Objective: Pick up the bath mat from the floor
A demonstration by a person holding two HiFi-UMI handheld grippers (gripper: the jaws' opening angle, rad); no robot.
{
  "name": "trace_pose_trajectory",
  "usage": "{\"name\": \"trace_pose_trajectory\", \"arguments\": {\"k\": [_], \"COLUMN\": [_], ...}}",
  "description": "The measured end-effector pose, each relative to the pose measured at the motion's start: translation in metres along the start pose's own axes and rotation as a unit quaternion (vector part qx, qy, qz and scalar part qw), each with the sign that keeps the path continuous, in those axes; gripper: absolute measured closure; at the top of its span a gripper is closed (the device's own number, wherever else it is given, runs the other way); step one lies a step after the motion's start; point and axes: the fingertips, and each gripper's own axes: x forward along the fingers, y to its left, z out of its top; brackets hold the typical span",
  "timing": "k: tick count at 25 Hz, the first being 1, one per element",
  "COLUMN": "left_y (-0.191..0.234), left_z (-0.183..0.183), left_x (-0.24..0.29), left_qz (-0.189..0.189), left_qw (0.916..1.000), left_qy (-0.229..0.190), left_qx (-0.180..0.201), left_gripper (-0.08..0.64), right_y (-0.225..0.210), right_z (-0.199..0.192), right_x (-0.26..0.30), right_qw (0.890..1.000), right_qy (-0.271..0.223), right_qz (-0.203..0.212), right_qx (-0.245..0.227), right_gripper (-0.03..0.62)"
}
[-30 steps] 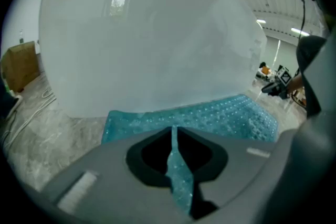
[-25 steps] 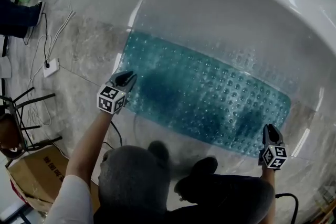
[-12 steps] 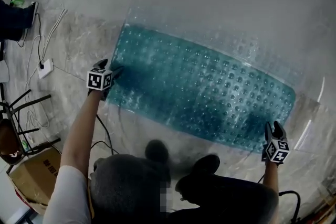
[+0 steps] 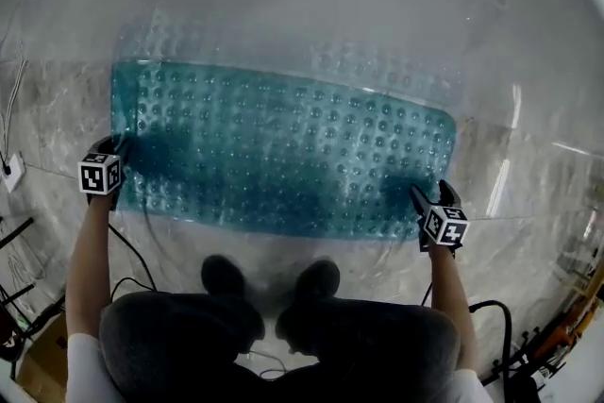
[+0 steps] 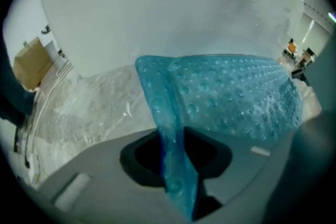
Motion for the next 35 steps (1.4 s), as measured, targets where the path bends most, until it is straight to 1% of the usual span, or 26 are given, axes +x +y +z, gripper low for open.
{"name": "trace_pose_trajectory", "arguments": {"k": [1, 2, 3, 4, 5, 6, 7, 9, 10, 12, 17, 18, 19, 22, 24, 26, 32, 35], "left_y": [-0.009, -0.016, -0.022, -0.025, -0.026, -0.028, -0.03, -0.035, -0.038, -0.041, -0.044, -0.044, -0.046, -0.058, -0.066, -0.071, -0.082, -0.092], "left_z": [0.003, 0.005, 0.007, 0.009, 0.01, 0.011, 0.012, 0.015, 0.016, 0.017, 0.018, 0.019, 0.021, 0.027, 0.03, 0.035, 0.05, 0.066], "left_x": [-0.004, -0.008, -0.013, -0.019, -0.024, -0.028, -0.032, -0.038, -0.04, -0.044, -0.051, -0.053, -0.056, -0.071, -0.084, -0.097, -0.145, -0.168], "left_qz": [0.007, 0.013, 0.016, 0.015, 0.011, 0.005, -0.002, -0.012, -0.014, -0.012, -0.009, -0.01, -0.014, -0.034, -0.043, -0.054, -0.093, -0.102], "left_qw": [0.9997, 0.9992, 0.9988, 0.9986, 0.9985, 0.9983, 0.9981, 0.9977, 0.9976, 0.9976, 0.9972, 0.9972, 0.997, 0.9958, 0.9947, 0.9936, 0.9902, 0.9891], "left_qy": [-0.007, -0.016, -0.026, -0.035, -0.044, -0.05, -0.054, -0.059, -0.061, -0.064, -0.071, -0.071, -0.071, -0.076, -0.081, -0.086, -0.089, -0.092], "left_qx": [0.021, 0.034, 0.039, 0.036, 0.033, 0.031, 0.03, 0.03, 0.029, 0.025, 0.02, 0.022, 0.025, 0.038, 0.046, 0.05, 0.053, 0.053], "left_gripper": [0.479, 0.516, 0.532, 0.535, 0.535, 0.535, 0.535, 0.535, 0.535, 0.535, 0.534, 0.535, 0.535, 0.537, 0.537, 0.538, 0.541, 0.541], "right_y": [-0.011, -0.021, -0.03, -0.035, -0.038, -0.038, -0.037, -0.035, -0.034, -0.027, -0.005, -0.002, 0.002, 0.017, 0.031, 0.04, 0.06, 0.069], "right_z": [-0.001, -0.002, -0.003, -0.006, -0.01, -0.014, -0.017, -0.021, -0.023, -0.023, -0.013, -0.01, -0.006, 0.007, 0.017, 0.028, 0.051, 0.065], "right_x": [0.001, 0.003, 0.005, 0.009, 0.013, 0.017, 0.018, 0.019, 0.019, 0.017, 0.008, 0.003, -0.003, -0.028, -0.046, -0.06, -0.105, -0.12], "right_qw": [1.0, 1.0, 0.999, 0.999, 0.998, 0.998, 0.998, 0.998, 0.999, 0.999, 0.999, 0.999, 0.999, 0.997, 0.994, 0.991, 0.985, 0.982], "right_qy": [-0.001, -0.001, 0.0, 0.003, 0.008, 0.016, 0.023, 0.027, 0.025, 0.025, 0.034, 0.033, 0.032, 0.034, 0.036, 0.036, 0.029, 0.018], "right_qz": [-0.008, -0.014, -0.016, -0.012, -0.005, 0.002, 0.005, -0.001, -0.005, -0.002, 0.017, 0.023, 0.032, 0.073, 0.105, 0.13, 0.167, 0.179], "right_qx": [0.009, 0.02, 0.032, 0.045, 0.056, 0.061, 0.059, 0.049, 0.048, 0.045, 0.002, -0.002, -0.001, 0.004, 0.002, 0.005, 0.032, 0.059], "right_gripper": [0.178, 0.161, 0.147, 0.128, 0.094, 0.083, 0.083, 0.08, 0.098, 0.162, 0.399, 0.445, 0.477, 0.505, 0.54, 0.551, 0.557, 0.557]}}
